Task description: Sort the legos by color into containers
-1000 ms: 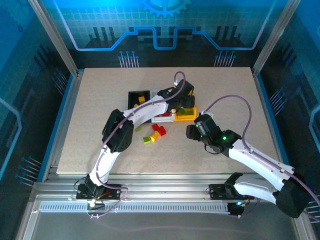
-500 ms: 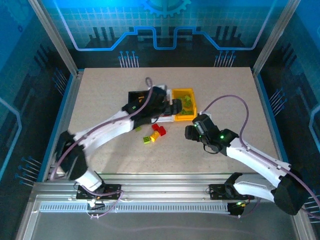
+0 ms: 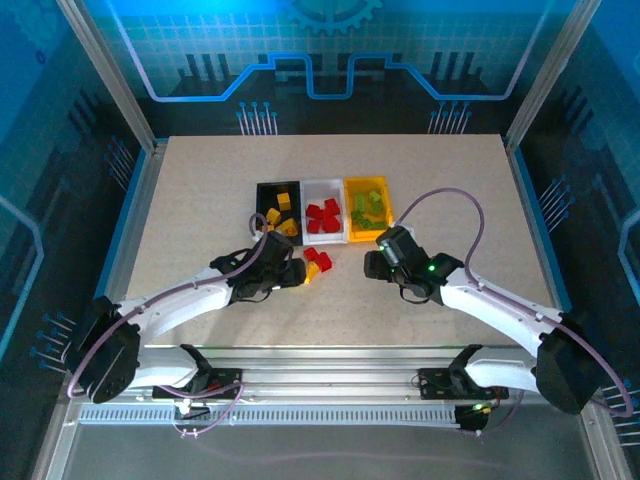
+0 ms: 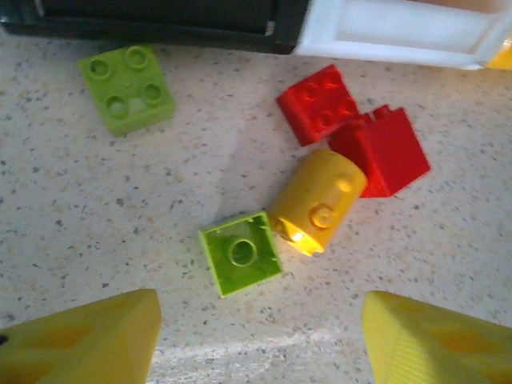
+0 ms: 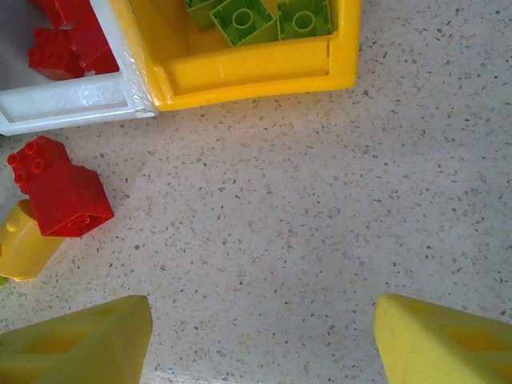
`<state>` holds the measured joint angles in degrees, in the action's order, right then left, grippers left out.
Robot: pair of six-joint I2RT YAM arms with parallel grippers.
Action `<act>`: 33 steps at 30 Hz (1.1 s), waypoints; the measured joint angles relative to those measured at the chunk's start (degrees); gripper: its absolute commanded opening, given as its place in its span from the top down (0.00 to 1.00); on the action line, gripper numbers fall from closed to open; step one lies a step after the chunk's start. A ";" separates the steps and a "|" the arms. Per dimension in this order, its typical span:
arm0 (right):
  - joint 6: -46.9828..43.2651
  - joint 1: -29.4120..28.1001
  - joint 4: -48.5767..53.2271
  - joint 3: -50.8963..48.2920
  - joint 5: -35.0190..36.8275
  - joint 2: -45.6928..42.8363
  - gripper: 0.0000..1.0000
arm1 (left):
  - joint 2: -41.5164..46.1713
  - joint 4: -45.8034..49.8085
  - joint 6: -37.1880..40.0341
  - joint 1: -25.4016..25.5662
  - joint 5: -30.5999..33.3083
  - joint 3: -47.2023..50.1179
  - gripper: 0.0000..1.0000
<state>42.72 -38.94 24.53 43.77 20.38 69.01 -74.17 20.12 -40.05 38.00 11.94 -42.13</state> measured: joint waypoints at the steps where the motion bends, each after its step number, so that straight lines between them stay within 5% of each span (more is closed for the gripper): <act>1: -0.02 0.00 0.00 0.15 0.00 0.00 0.25 | -0.57 -0.11 -0.02 -0.37 -0.28 0.13 0.38; 13: -0.02 0.00 0.02 0.61 0.07 -0.55 0.26 | -9.49 -1.36 0.11 -2.54 0.00 1.01 0.54; 22: -0.02 0.00 -0.02 0.98 0.09 -0.81 0.25 | -5.11 1.14 0.09 -2.60 0.28 4.48 0.57; 26: -0.02 0.00 -0.13 0.98 0.04 -0.87 0.26 | 1.44 4.76 0.02 -2.60 0.20 5.97 0.48; 33: -0.04 0.00 -0.15 0.98 0.04 -0.87 0.26 | 0.13 4.92 1.14 -0.55 0.28 3.34 0.15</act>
<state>42.68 -38.94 24.38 44.75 20.43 68.14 -74.04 25.04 -38.92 37.45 12.23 -38.79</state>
